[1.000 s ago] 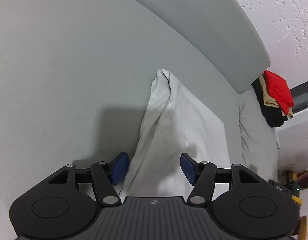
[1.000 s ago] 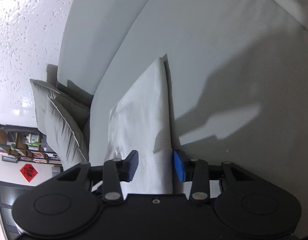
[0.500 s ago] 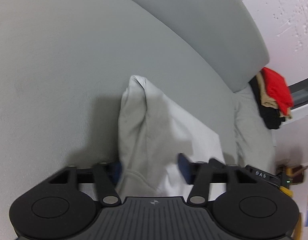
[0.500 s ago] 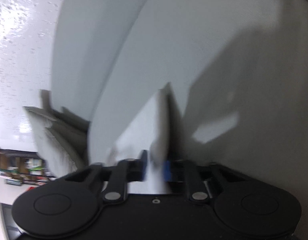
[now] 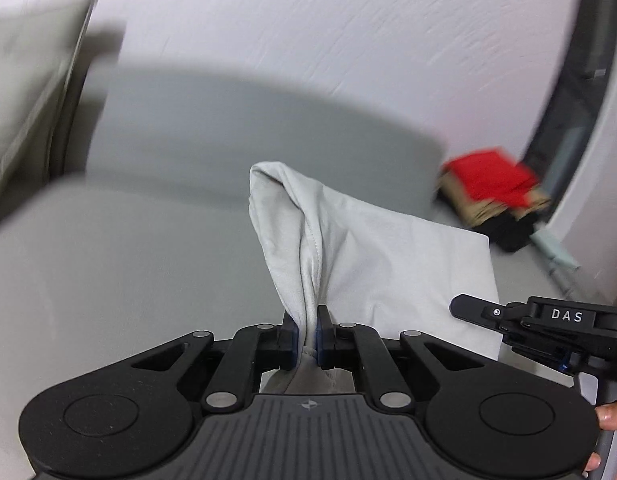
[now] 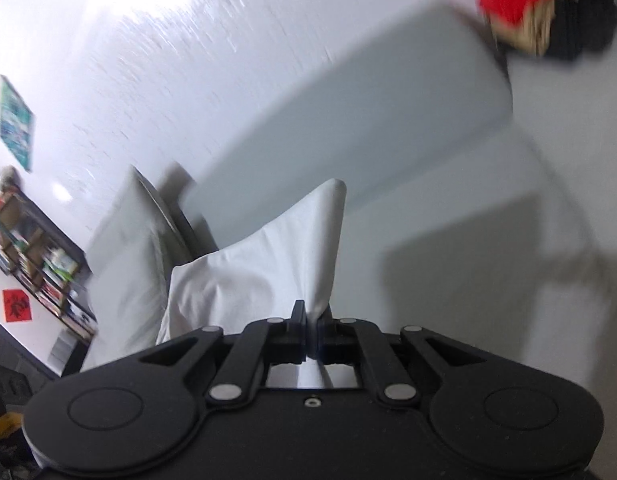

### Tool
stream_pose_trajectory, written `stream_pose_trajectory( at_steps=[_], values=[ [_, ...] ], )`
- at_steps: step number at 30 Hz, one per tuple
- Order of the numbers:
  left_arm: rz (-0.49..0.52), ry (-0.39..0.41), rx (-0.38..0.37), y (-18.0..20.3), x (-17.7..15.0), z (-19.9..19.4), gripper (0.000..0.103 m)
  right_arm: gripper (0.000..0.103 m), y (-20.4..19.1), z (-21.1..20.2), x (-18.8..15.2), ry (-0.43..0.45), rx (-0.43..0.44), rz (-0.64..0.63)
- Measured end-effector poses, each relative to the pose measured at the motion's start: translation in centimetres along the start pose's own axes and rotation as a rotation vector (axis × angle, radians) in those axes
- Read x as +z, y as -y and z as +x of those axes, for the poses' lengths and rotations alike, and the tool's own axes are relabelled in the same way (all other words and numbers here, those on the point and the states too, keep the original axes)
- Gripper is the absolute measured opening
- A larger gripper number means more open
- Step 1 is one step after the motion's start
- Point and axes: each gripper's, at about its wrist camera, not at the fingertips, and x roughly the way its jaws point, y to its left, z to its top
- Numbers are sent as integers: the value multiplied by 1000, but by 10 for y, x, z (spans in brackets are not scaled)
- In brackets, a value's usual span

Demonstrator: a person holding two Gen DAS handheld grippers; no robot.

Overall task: Fold clothes
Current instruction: 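Close both tools on the folded shirt's end and lift it, then carry the folded shirt with both tools toward the clothes pile, lower it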

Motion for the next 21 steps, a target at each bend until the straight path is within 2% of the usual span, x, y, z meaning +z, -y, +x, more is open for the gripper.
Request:
stream_pose_trajectory(
  at_steps=[6, 10, 15, 18, 21],
  values=[
    [122, 228, -159, 89, 21, -57, 6, 5, -18, -126, 31, 274, 13, -80],
    [141, 288, -326, 142, 29, -78, 6, 5, -26, -209, 45, 417, -33, -123],
    [140, 241, -504, 191, 23, -71, 6, 5, -12, -294, 53, 511, -159, -116],
    [137, 164, -553, 219, 13, -49, 6, 5, 9, -331, 54, 526, -244, -82],
    [134, 80, -578, 240, 0, -20, 6, 5, 38, -340, 52, 511, -333, -38]
  ],
)
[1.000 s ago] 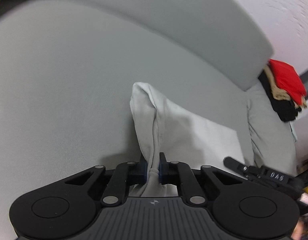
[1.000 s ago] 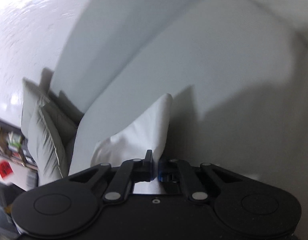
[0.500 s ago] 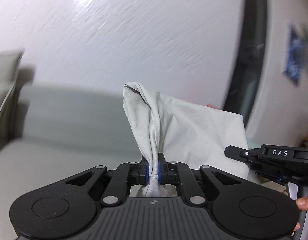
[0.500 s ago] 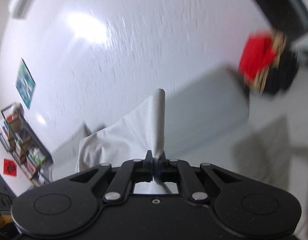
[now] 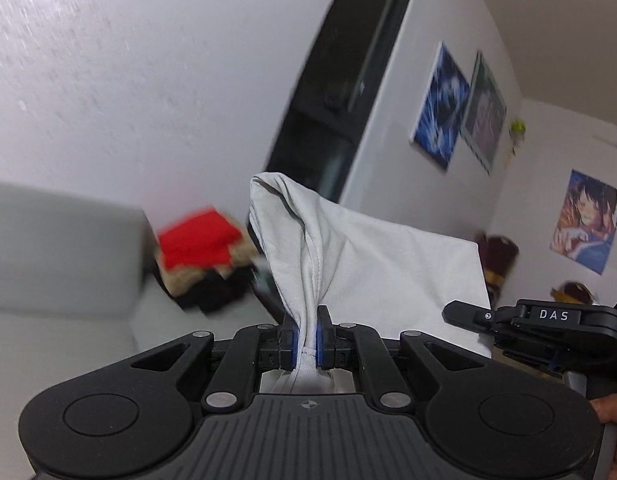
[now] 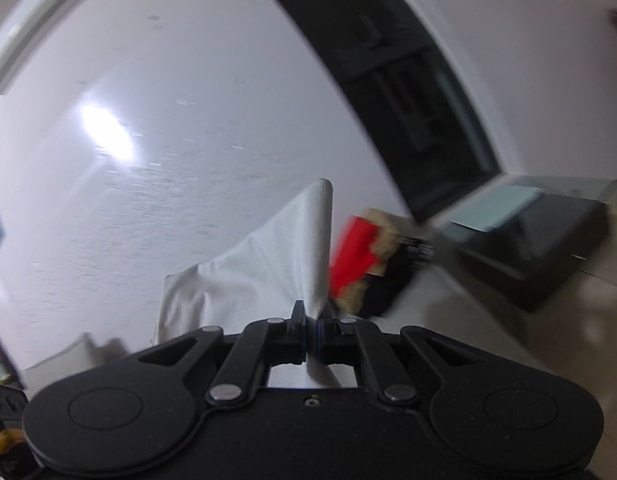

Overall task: Fold clothes
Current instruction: 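Carry the folded shirt with both tools toward the clothes pile, lower it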

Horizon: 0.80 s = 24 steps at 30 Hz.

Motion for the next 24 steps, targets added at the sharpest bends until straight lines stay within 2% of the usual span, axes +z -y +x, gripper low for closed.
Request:
stream_pose_trajectory(
  at_steps=[6, 10, 14, 18, 21, 22, 24],
  values=[
    [-36, -139, 36, -27, -37, 81, 6, 5, 68, 35, -32, -62, -108, 78],
    [-94, -217, 72, -64, -59, 104, 4, 5, 95, 70, -46, -94, -155, 81],
    [-92, -238, 91, -75, -61, 143, 4, 4, 121, 112, -44, -130, -174, 116],
    [-42, -235, 130, -81, -55, 189, 4, 4, 139, 168, -38, -164, -206, 109],
    [11, -297, 251, -98, -65, 229, 9, 7, 155, 215, -37, -227, -257, 89],
    [9, -324, 306, -108, -68, 237, 9, 10, 163, 230, -37, -264, -289, 84],
    [-23, -345, 348, -127, -71, 225, 9, 23, 176, 225, -40, -267, -358, 138]
  ],
)
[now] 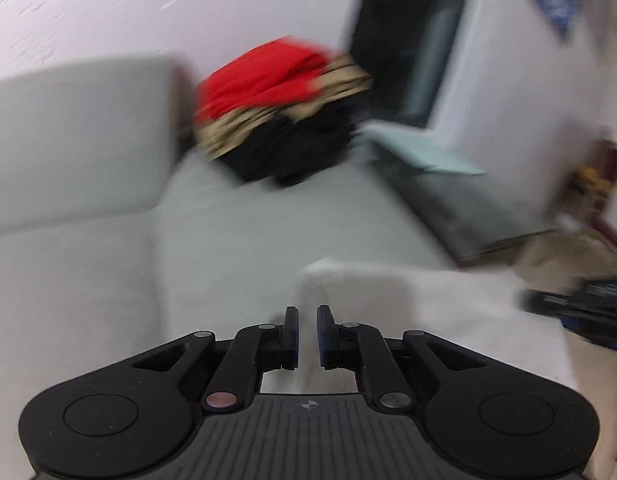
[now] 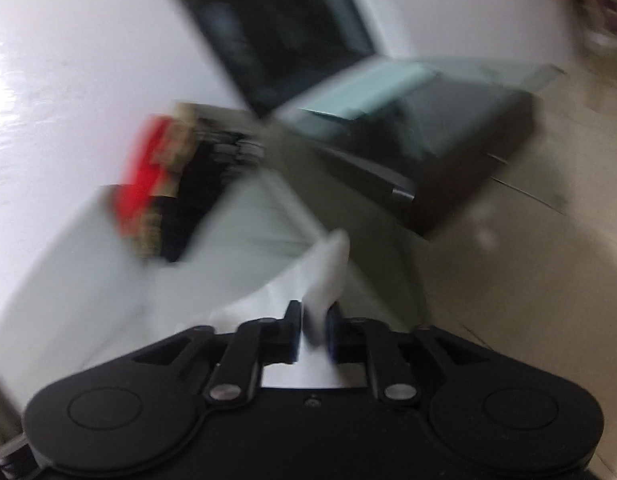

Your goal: Fold clothes

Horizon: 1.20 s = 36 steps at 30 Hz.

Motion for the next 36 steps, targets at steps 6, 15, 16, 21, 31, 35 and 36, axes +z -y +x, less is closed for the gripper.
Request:
stream_pose_trajectory(
  at_steps=[6, 15, 16, 21, 31, 35, 36],
  values=[
    [-45, -77, 8, -32, -19, -23, 17, 49, 31, -50, -25, 37, -36, 8],
    [163, -111, -152, 47, -28, -24, 25, 30, -5, -69, -51, -14, 32, -237],
    [164, -116, -164, 46, -30, -27, 25, 38, 3, -71, -51, -25, 44, -207],
    [132, -142, -209, 35, -43, -46, 25, 69, 57, -95, -75, -71, 191, -104],
    [110, -178, -197, 31, -64, -68, 25, 53, 115, -90, -151, -95, 440, 212],
    [108, -171, -177, 27, -66, -76, 26, 48, 121, -85, -174, -94, 512, 323],
    [103, -172, -171, 26, -67, -76, 26, 48, 121, -81, -177, -86, 525, 350]
  ],
)
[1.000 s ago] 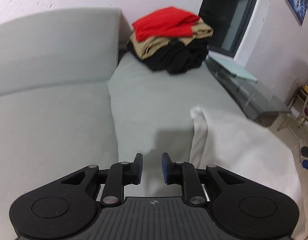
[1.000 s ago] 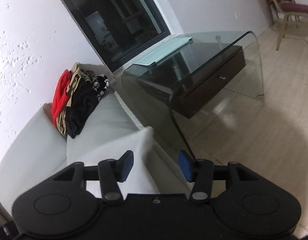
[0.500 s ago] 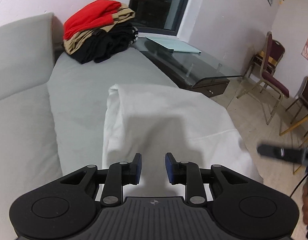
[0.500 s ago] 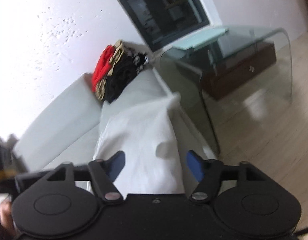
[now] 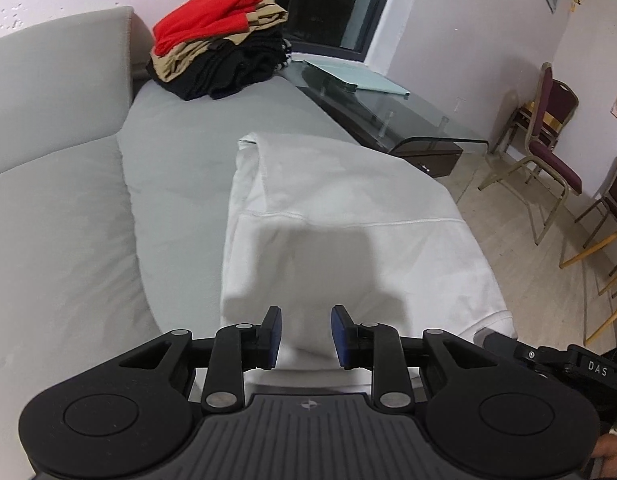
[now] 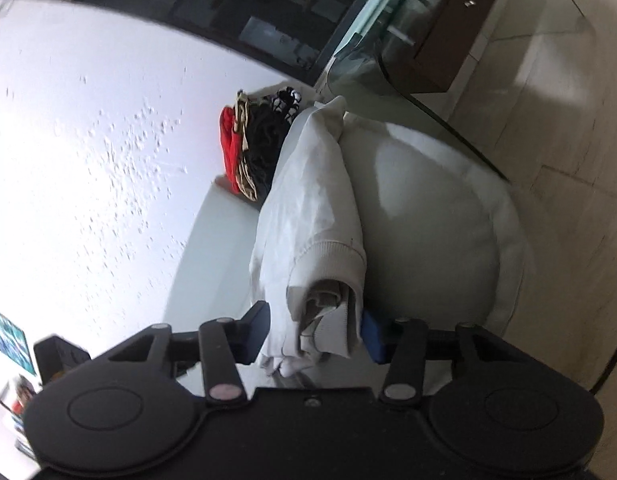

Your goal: Fold clothes

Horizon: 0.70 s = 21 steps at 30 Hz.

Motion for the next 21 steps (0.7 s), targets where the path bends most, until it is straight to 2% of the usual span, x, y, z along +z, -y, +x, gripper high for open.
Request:
stream_pose_trajectory(
  at_steps=[4, 5, 6, 8, 10, 11, 13, 15, 17, 20, 21],
  values=[
    [-16, 10, 27, -5, -1, -6, 26, 48, -3, 15, -13, 42, 7, 23],
    [-18, 17, 34, -6, -1, -9, 26, 45, -7, 18, -13, 40, -13, 25],
    [-25, 22, 42, -9, 0, -12, 26, 24, -12, 21, -14, 38, -33, 27],
    [-38, 32, 56, -15, 1, -17, 26, 19, -19, 20, -8, 17, -45, 104],
    [-46, 37, 61, -20, 0, -21, 26, 18, -35, 4, -3, 60, -68, 73],
    [-53, 36, 60, -22, 0, -21, 26, 19, -44, -4, 0, 77, -91, 42],
    [-68, 28, 54, -25, 0, -19, 26, 30, -59, -12, 5, 72, -219, -25],
    [-80, 13, 45, -27, -1, -14, 26, 66, -67, -15, 8, 24, -377, -85],
    [-76, 3, 40, -26, -3, -11, 26, 66, -73, -22, 8, 7, -455, -138],
    [-62, 1, 29, -22, -1, -4, 26, 64, -80, -44, 11, 117, -521, -191],
    [-58, 1, 25, -20, 1, -1, 26, 51, -85, -46, 14, 159, -531, -225]
  ],
)
